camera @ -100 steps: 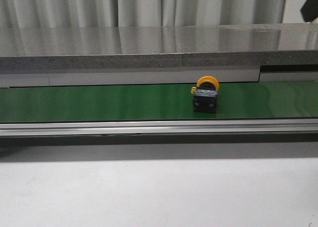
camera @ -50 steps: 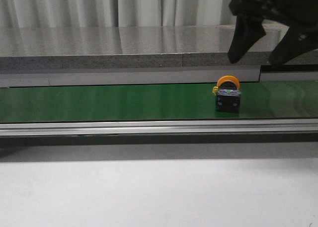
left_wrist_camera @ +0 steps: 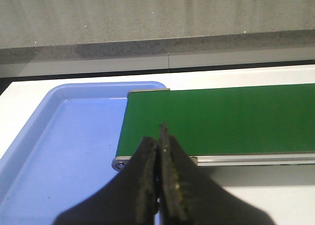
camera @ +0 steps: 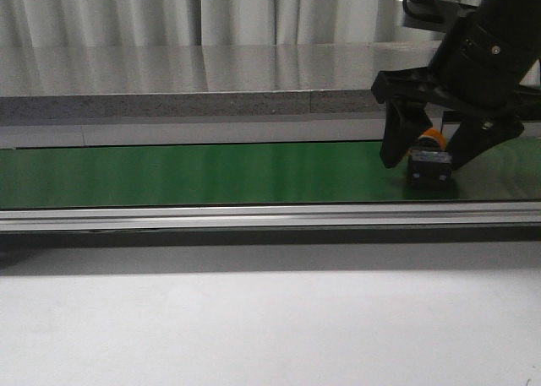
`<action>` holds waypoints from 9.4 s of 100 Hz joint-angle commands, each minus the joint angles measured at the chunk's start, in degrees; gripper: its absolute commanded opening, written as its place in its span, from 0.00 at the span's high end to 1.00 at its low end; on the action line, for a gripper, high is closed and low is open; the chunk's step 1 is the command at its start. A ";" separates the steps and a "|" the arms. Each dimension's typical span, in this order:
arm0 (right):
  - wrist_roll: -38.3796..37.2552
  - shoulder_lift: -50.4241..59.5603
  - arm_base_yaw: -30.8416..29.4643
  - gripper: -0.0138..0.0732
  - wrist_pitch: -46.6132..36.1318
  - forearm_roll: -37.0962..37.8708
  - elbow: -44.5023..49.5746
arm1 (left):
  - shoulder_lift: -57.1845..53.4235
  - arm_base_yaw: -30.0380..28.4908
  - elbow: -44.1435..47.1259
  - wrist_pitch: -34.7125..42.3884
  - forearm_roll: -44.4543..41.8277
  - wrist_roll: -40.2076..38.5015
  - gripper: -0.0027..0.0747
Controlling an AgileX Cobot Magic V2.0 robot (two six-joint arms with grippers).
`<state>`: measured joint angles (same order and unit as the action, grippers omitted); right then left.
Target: Move button from left to right
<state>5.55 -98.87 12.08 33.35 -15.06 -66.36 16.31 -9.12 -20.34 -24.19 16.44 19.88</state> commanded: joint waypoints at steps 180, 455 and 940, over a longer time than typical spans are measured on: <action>0.11 -6.54 -34.90 0.61 7.73 19.95 -16.80 | 0.42 0.37 -1.40 4.23 1.04 -0.20 0.99; -3.11 74.40 -8.24 0.27 -16.68 14.15 38.76 | 0.42 0.37 -1.40 4.23 1.04 -0.20 0.99; -5.55 100.37 -8.08 0.92 -34.29 11.87 66.86 | -17.81 12.69 20.01 22.34 -19.49 -21.16 0.99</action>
<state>0.00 0.53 3.95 3.67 -3.13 1.57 -0.18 2.97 -0.50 -9.57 -2.91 -0.60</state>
